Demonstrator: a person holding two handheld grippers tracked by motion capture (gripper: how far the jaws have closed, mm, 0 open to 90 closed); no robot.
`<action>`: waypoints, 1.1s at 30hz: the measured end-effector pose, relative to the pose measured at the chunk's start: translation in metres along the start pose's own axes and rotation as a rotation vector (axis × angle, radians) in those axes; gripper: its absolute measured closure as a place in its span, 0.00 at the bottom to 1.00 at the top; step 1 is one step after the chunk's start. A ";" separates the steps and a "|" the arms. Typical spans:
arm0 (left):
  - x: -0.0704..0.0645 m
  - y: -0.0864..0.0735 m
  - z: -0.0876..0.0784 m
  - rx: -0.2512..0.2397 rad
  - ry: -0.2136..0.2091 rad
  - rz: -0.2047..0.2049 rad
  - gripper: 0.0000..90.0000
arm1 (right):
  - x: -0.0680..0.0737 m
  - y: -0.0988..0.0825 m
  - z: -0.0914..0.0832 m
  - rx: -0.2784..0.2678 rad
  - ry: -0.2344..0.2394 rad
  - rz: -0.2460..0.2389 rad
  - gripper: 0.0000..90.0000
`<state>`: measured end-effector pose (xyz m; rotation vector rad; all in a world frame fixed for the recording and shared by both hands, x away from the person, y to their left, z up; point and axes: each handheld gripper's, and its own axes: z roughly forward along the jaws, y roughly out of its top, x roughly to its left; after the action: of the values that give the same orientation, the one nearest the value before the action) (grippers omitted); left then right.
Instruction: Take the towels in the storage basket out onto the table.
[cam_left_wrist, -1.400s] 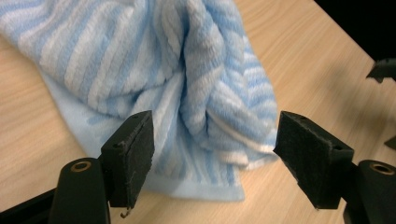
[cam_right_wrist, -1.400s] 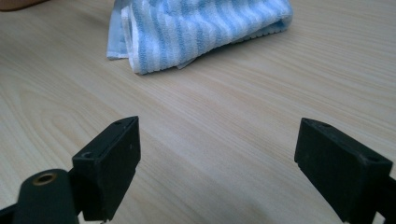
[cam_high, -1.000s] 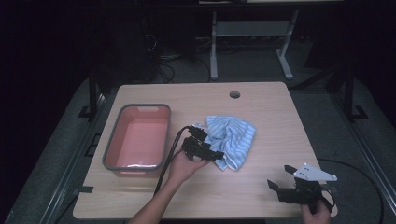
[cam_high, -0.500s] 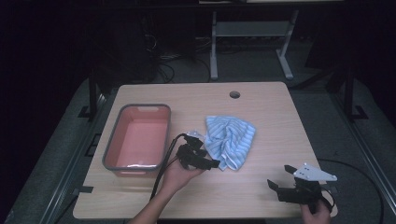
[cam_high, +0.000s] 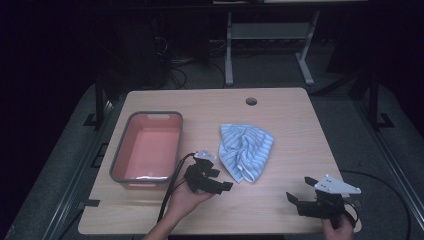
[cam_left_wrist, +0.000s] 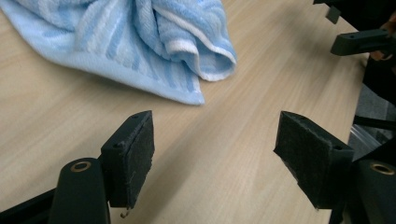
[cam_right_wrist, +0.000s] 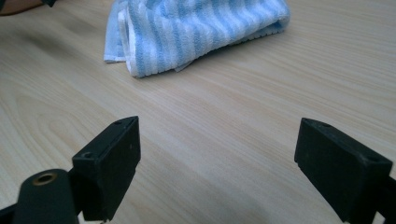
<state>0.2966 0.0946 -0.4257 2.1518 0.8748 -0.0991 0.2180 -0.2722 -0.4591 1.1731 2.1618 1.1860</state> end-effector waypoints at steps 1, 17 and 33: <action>0.000 -0.002 -0.001 0.000 0.005 -0.002 0.32 | 0.000 0.000 0.000 0.001 0.000 -0.002 0.15; -0.001 -0.036 -0.023 0.005 0.011 -0.001 0.31 | 0.001 -0.002 0.003 0.018 -0.003 -0.011 0.15; -0.011 -0.069 -0.033 0.000 0.051 0.024 0.30 | 0.006 -0.003 0.002 0.010 -0.011 -0.008 0.15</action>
<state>0.2387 0.1422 -0.4436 2.1727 0.8775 -0.0327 0.2143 -0.2667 -0.4628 1.1712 2.1641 1.1641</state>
